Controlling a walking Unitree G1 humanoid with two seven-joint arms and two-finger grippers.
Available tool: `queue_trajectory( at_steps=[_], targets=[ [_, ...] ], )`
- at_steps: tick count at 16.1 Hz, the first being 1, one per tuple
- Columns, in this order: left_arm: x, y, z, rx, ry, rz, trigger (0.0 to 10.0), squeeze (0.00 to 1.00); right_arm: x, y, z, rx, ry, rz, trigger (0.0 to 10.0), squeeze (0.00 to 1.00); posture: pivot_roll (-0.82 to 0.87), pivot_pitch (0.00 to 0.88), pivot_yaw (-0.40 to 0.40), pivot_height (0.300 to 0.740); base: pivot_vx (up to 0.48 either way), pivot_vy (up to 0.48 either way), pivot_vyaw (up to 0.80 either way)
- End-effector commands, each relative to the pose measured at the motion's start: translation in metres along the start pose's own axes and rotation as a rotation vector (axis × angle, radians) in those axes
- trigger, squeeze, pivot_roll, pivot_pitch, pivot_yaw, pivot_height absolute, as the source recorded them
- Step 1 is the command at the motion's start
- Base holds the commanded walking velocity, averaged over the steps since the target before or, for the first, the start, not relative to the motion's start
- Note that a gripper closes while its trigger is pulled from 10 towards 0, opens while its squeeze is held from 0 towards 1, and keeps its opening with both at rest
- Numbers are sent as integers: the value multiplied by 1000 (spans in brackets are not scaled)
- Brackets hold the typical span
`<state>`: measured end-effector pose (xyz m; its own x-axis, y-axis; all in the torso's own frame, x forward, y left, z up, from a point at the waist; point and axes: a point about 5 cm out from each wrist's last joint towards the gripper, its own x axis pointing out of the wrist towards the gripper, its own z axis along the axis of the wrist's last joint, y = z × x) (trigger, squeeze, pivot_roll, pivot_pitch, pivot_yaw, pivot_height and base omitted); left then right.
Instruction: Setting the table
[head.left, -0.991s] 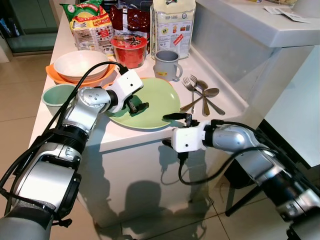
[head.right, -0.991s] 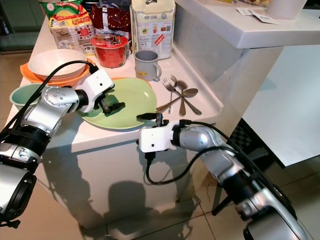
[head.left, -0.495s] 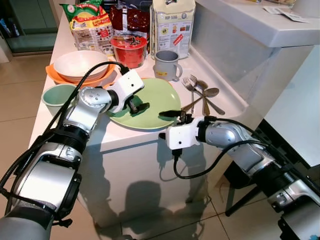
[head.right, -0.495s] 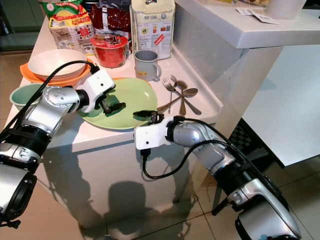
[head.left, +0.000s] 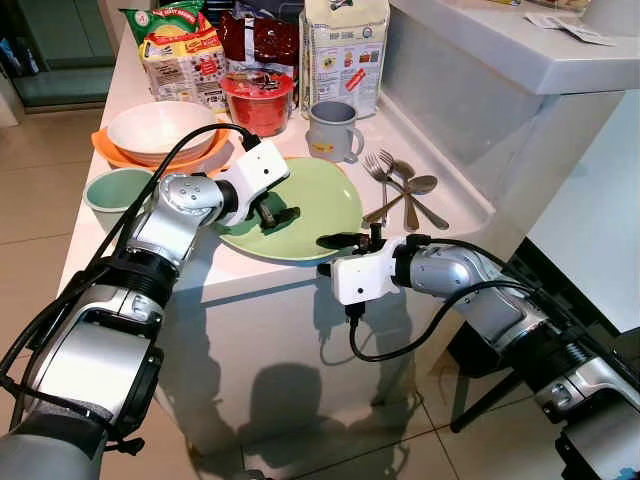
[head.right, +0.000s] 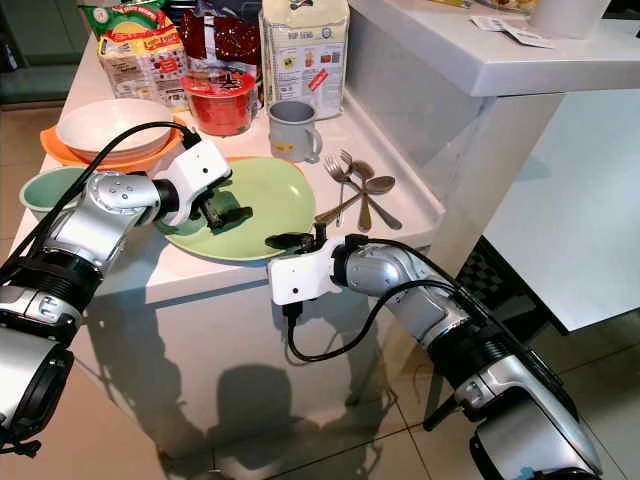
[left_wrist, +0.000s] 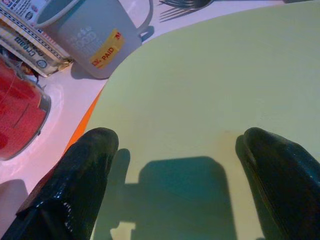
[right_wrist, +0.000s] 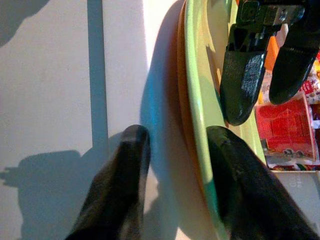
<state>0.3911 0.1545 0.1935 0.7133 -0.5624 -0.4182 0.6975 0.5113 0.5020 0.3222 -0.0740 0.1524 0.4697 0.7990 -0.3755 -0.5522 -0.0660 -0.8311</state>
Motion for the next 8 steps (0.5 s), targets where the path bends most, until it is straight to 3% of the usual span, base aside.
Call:
queue_trajectory(
  at_steps=[1,8],
  targets=[
    [3,-9,-6,11,32,-50,10000,0,-3,-8,-5,-2,27,-13,0,0,31,0,-28,740,0,0,0],
    [2,-9,-6,17,31,-55,10000,0,-4,-10,-6,3,30,-21,0,0,32,0,-26,740,0,0,0]
  ],
)
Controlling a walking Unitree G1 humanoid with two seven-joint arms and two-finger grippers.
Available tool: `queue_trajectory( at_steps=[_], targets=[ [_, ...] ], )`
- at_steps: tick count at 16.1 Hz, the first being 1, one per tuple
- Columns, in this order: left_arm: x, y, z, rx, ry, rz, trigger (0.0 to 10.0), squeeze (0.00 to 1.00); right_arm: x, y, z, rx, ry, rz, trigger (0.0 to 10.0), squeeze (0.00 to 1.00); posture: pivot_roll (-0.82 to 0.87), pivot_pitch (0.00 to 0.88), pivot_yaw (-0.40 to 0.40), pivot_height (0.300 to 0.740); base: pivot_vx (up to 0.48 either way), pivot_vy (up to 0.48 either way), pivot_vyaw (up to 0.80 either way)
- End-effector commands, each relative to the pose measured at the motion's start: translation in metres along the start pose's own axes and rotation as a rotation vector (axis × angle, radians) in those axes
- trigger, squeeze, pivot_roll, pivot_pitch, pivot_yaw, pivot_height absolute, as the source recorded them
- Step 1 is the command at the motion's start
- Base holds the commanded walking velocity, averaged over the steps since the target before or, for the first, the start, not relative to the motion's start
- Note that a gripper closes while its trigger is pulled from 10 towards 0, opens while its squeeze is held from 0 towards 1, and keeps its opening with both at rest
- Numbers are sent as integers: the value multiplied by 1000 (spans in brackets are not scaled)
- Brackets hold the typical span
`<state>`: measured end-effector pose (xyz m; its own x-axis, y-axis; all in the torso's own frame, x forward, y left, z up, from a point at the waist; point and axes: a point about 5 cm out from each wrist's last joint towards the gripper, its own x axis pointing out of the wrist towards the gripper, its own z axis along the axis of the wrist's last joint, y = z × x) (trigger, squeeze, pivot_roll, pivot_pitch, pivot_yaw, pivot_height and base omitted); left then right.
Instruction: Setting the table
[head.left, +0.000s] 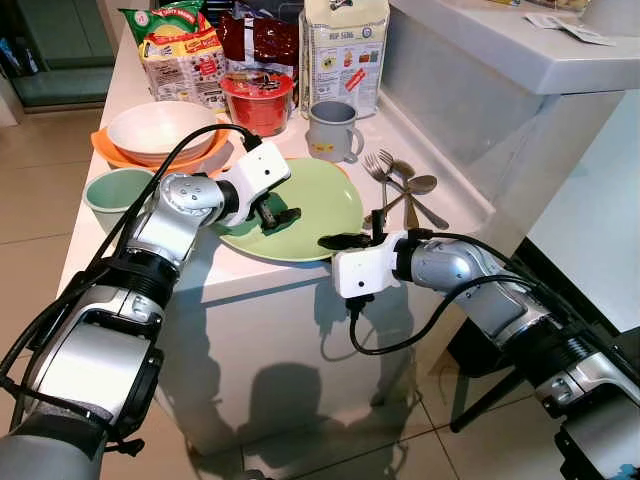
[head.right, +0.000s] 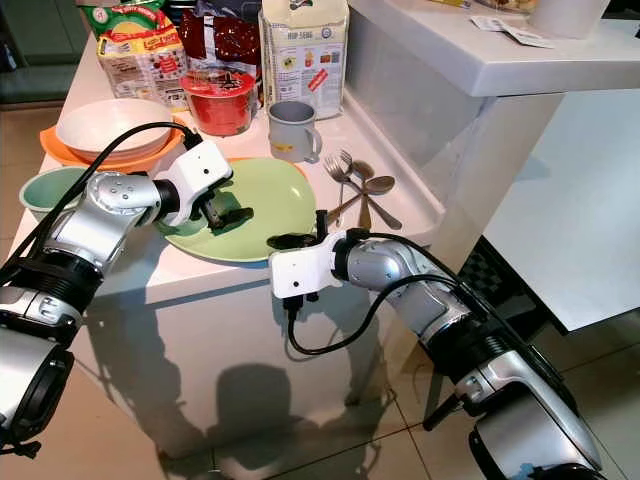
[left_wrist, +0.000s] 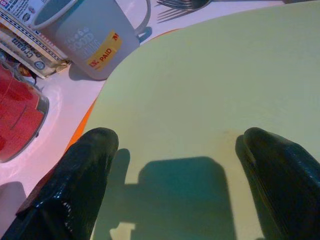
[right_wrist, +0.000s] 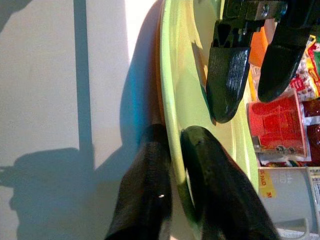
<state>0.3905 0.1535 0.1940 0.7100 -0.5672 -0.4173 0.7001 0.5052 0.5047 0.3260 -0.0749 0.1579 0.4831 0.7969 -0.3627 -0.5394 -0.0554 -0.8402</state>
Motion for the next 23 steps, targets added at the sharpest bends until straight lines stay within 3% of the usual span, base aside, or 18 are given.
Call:
queue_trajectory(
  at_steps=[1,8,14,20,23],
  targets=[
    [2,-8,-6,13,34,-49,10000,0,-3,-3,-5,8,24,-7,0,0,33,0,-25,740,0,0,0],
    [0,-2,3,17,-10,-17,10000,0,-6,-13,4,26,-54,-94,0,0,34,0,-23,740,0,0,0],
    [-22,25,57,-44,-274,61,10000,0,-27,-25,6,2,-76,-176,0,0,31,0,-20,740,0,0,0],
    [-36,41,84,-132,-447,172,10000,0,-31,-34,11,-27,-91,-235,0,0,31,0,-19,740,0,0,0],
    [-57,54,109,-203,-591,241,10000,0,-33,-40,12,-5,-109,-291,0,0,53,0,-35,740,0,0,0]
  ],
)
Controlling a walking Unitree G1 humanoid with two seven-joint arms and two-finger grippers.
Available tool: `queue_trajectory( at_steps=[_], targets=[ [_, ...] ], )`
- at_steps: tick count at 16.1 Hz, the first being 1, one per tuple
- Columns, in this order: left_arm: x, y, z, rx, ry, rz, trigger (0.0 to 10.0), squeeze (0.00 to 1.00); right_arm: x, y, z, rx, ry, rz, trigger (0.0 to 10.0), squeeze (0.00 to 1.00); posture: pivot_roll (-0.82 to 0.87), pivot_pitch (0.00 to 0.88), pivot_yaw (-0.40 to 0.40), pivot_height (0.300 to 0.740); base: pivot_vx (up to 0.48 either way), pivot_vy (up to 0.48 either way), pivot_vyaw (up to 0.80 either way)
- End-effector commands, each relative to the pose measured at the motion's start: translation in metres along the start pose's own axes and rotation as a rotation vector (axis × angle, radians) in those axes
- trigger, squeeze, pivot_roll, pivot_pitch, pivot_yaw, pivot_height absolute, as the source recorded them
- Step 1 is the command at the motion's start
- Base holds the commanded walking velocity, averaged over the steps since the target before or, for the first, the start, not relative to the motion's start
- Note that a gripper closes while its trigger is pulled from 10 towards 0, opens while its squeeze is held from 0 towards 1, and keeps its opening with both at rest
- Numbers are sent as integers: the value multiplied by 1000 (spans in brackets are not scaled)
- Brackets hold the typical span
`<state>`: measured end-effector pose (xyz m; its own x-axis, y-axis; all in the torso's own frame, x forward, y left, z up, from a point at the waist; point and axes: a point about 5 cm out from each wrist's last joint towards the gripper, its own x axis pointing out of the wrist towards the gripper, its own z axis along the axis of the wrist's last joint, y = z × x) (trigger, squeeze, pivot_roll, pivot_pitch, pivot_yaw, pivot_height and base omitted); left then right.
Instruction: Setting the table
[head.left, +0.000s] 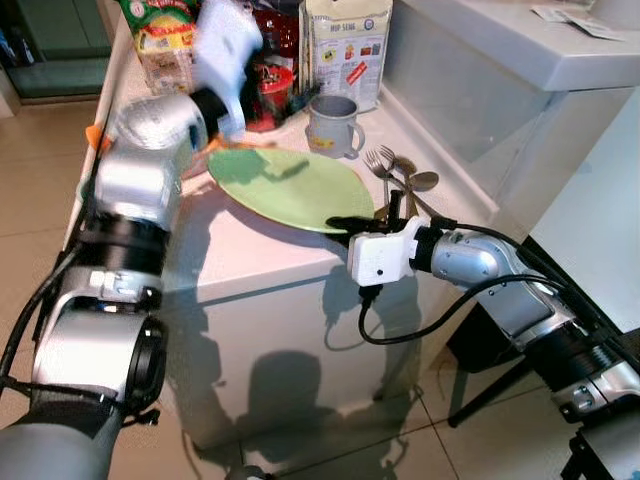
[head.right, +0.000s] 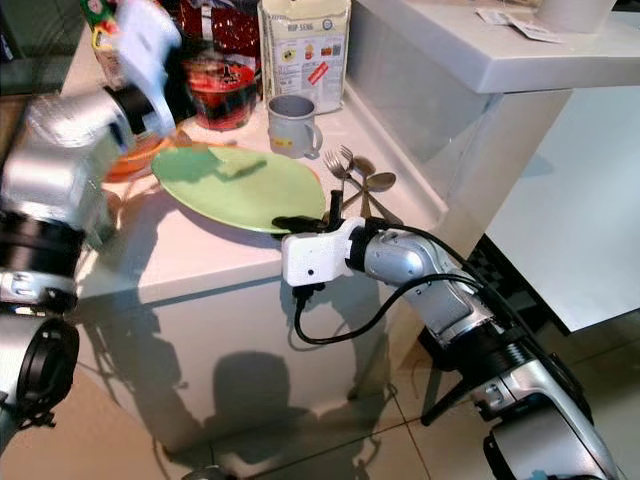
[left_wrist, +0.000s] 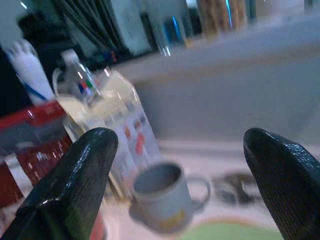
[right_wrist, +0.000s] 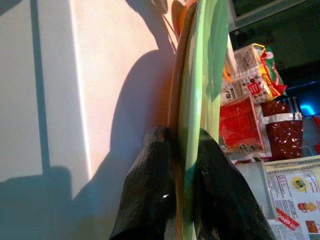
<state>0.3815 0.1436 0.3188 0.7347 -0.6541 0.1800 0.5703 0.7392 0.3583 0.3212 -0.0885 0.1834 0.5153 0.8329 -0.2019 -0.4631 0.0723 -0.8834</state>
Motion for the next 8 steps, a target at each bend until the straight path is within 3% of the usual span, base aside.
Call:
queue_trajectory(
  at_steps=[1,5,7,8],
  targets=[
    [1,1,11,4,-25,6,10000,0,-7,-23,7,-6,-44,-137,0,0,59,0,-38,740,0,0,0],
    [-19,-2,5,56,29,23,10000,0,-9,-28,12,-11,-66,-207,0,0,60,0,-34,740,0,0,0],
    [-25,-2,3,50,34,41,10000,0,-10,-32,14,-21,-76,-243,0,0,52,0,-26,740,0,0,0],
    [-34,-4,4,41,32,64,10000,0,-12,-36,18,-29,-85,-296,0,0,46,0,-19,740,0,0,0]
  ],
)
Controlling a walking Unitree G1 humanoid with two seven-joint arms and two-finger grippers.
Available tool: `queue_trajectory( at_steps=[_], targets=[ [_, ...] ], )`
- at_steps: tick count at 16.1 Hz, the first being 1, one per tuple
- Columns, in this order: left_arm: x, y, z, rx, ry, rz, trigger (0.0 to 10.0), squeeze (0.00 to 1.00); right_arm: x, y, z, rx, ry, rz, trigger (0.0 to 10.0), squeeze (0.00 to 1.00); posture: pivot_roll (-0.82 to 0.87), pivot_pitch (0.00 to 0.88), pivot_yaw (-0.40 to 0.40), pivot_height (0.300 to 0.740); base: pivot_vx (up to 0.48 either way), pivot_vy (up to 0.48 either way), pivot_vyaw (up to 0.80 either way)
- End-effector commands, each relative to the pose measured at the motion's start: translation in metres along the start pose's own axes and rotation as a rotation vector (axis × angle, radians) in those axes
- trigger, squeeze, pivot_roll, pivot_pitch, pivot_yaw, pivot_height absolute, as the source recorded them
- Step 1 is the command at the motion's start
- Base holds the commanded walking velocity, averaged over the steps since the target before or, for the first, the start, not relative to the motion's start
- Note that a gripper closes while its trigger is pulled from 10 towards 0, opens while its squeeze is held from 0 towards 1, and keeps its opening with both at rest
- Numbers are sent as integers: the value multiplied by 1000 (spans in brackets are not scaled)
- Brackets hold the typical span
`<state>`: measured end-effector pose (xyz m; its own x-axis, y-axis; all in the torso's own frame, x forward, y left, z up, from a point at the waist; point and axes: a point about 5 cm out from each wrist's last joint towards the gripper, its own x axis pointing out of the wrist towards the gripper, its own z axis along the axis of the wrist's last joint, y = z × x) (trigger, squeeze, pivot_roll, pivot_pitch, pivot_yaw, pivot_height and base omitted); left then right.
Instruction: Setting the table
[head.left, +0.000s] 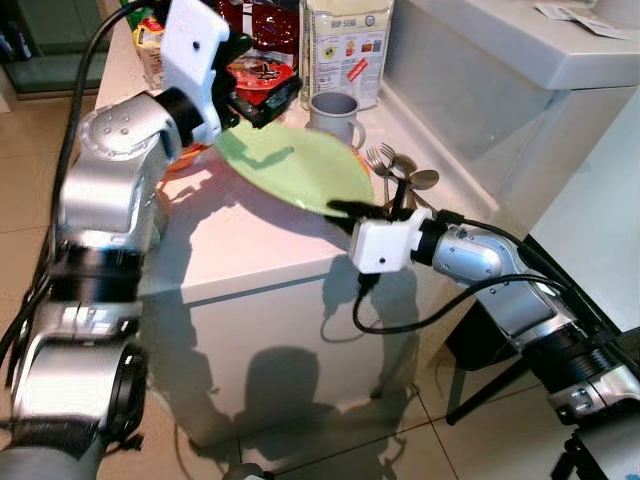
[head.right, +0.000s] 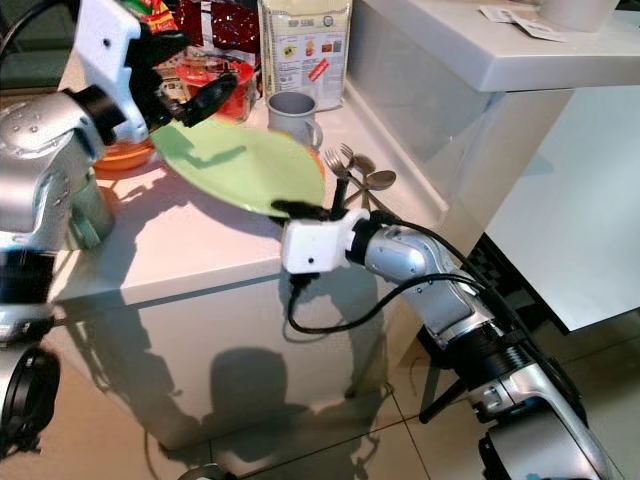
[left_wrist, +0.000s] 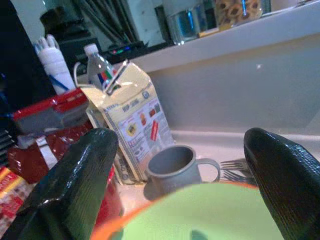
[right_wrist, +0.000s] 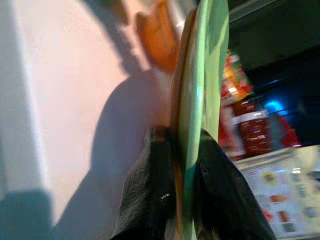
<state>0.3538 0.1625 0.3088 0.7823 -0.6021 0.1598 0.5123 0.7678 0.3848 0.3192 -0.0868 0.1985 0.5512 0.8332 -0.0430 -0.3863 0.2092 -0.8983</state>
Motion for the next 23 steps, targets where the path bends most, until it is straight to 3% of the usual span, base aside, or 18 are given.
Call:
queue_trajectory(
  at_steps=[1,5,9,10,11,16,17,23],
  targets=[
    [-5,0,6,-5,-16,15,10000,0,-6,-22,11,-37,-52,-135,0,0,42,0,-15,740,0,0,0],
    [-16,-10,0,-33,14,42,10000,0,-4,6,8,-40,-40,-9,0,0,48,0,-19,740,0,0,0],
    [-18,-24,0,-26,48,-6,10000,0,-2,17,1,-39,2,69,0,0,55,0,-16,740,0,0,0],
    [-18,-30,-3,5,70,-42,10000,0,0,18,-3,-71,28,92,6157,0,52,0,-11,740,0,0,0],
    [-17,-32,-4,9,75,-47,10000,0,1,16,-5,-81,47,96,10000,0,52,0,-11,740,0,0,0],
    [-17,-35,-2,-1,83,-56,10000,0,8,11,-15,-67,92,148,10000,0,52,0,-9,740,0,0,0],
    [-18,-36,-1,-4,87,-72,10000,0,9,9,-16,-51,92,150,10000,1000,54,0,-7,740,0,0,0],
    [-26,-36,-5,6,126,-84,10000,0,13,4,-12,45,23,173,10000,1000,54,0,-13,740,0,0,0]
  ],
)
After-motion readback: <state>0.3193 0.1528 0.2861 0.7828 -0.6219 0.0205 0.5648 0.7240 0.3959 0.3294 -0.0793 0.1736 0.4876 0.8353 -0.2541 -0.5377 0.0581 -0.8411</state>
